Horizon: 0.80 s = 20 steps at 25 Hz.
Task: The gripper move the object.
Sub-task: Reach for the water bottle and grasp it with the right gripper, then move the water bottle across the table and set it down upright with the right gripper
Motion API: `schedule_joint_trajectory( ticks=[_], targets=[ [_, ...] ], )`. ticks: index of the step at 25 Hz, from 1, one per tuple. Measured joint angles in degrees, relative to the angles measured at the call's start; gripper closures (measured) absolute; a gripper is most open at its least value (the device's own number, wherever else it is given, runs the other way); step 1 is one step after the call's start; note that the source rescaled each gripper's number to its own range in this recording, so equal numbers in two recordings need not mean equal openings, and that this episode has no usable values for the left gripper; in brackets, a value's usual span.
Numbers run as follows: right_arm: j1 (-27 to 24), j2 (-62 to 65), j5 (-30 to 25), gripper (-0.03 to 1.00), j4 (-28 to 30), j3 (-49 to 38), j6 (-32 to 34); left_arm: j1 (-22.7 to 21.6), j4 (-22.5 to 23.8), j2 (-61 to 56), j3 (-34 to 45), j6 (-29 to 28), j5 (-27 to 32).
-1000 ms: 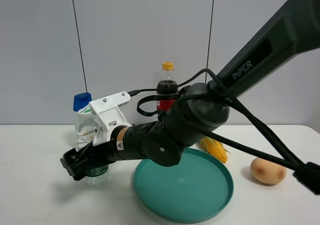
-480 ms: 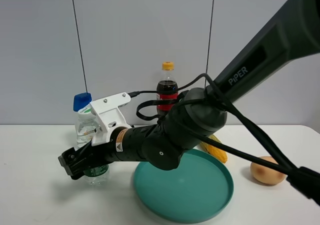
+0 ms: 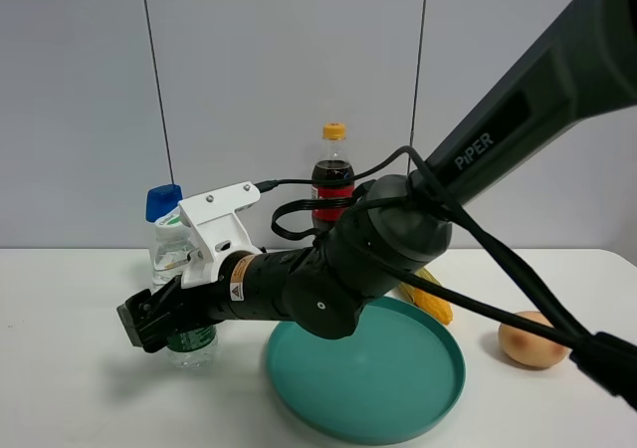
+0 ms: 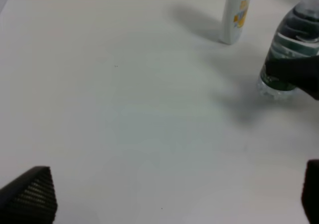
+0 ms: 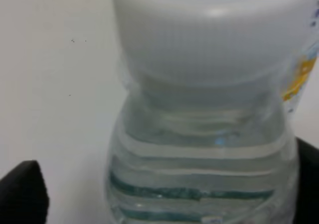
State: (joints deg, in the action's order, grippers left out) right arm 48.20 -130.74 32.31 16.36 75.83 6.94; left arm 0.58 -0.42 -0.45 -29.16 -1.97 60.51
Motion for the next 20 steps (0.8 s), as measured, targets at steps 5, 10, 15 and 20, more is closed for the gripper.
schedule_joint_trajectory(
  ticks=[5, 10, 15, 20],
  targets=[
    [-0.1, 0.0, -0.1, 0.97, -0.3, 0.1, 0.0, 0.0, 0.0, 0.0, 0.0, 0.0, 0.0],
    [0.1, 0.1, -1.4, 0.96, -3.0, 0.3, 0.0, 0.0, 0.0, 0.0, 0.0, 0.0, 0.0],
    [0.1, 0.3, -1.8, 0.96, -3.1, 0.3, 0.0, 0.0, 0.0, 0.0, 0.0, 0.0, 0.0],
    [0.1, 4.1, -10.1, 0.96, -0.9, 0.0, 0.0, 0.0, 0.0, 0.0, 0.0, 0.0, 0.0]
  ],
)
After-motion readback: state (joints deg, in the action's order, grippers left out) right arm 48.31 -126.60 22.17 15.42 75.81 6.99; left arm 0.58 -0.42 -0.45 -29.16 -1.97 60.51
